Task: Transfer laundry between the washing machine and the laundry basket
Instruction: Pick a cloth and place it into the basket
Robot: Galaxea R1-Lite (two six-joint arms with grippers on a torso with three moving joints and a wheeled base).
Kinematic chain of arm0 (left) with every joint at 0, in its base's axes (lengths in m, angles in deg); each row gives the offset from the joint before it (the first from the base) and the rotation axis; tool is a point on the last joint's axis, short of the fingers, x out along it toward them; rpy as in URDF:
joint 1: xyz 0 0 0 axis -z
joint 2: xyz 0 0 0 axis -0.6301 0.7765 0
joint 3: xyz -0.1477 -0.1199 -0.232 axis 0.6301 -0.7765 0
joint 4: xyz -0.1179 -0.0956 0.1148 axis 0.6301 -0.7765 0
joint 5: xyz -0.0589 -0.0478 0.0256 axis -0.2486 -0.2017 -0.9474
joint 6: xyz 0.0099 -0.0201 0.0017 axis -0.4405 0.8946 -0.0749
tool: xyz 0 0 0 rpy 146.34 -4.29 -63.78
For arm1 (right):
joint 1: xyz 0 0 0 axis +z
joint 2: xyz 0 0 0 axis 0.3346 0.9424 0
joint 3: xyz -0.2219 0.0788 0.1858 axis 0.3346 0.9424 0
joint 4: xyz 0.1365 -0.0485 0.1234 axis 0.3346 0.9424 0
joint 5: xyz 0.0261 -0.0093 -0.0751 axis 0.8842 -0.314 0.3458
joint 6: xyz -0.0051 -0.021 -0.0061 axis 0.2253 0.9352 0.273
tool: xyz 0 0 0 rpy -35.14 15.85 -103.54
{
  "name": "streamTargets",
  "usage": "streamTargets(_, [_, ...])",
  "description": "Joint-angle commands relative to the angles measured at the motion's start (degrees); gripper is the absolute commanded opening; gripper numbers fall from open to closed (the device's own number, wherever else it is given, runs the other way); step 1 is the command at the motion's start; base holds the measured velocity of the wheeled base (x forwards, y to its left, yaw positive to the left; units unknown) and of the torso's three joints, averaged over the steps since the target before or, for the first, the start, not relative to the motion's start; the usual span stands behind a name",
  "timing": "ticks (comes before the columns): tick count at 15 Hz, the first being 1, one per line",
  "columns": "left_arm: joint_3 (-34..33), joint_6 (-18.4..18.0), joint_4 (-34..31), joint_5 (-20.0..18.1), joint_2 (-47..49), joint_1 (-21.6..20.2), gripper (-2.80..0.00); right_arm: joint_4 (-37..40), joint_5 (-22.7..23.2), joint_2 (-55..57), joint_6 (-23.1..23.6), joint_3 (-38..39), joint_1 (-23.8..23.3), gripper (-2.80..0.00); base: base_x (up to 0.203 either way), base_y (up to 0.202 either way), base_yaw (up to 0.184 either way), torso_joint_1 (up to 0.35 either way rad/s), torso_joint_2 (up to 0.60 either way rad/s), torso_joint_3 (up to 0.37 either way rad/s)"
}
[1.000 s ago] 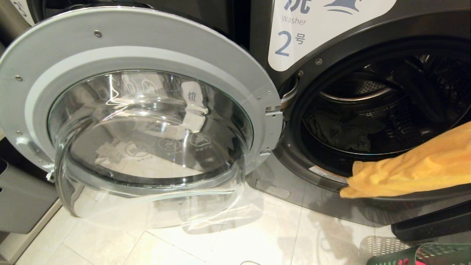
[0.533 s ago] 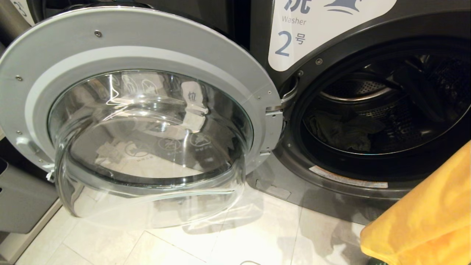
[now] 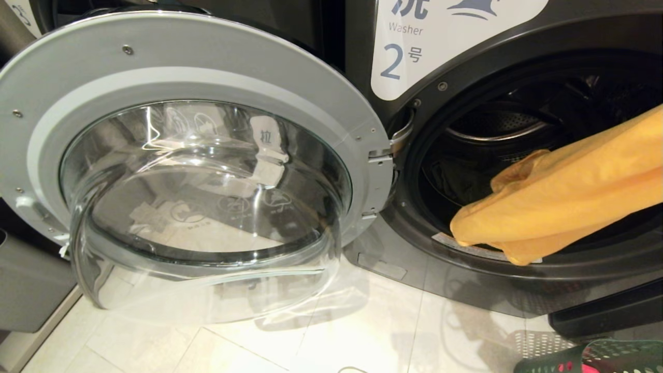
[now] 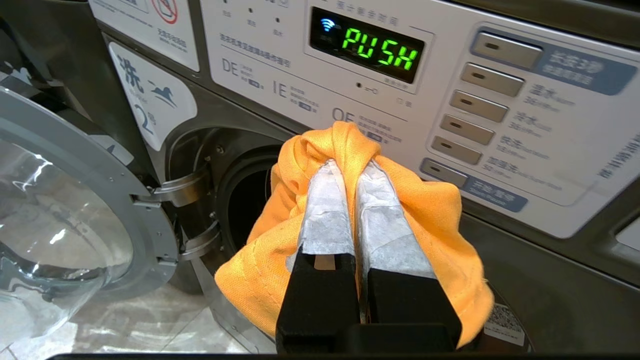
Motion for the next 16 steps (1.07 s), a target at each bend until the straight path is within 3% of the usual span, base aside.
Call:
streamTargets(1, [0.04, 0.01, 0.0, 0.01, 0.02, 0.02, -2.8, 0.03, -0.1, 0.66, 0.13, -0.1, -0.06, -2.8, 0.0, 0.0, 0.0, 0.0, 0.0, 0.0])
streamTargets(10, [0.0, 0.01, 0.0, 0.01, 0.02, 0.02, -2.8, 0.03, -0.1, 1.17, 0.13, -0.19, 0.02, -2.8, 0.0, 0.0, 0.0, 0.0, 0.0, 0.0])
streamTargets(16, [0.01, 0.01, 0.0, 0.01, 0.02, 0.02, -2.8, 0.03, -0.1, 1.5, 0.04, 0.6, 0.02, -2.8, 0.001, 0.009, -0.154, 0.004, 0.0, 0.003])
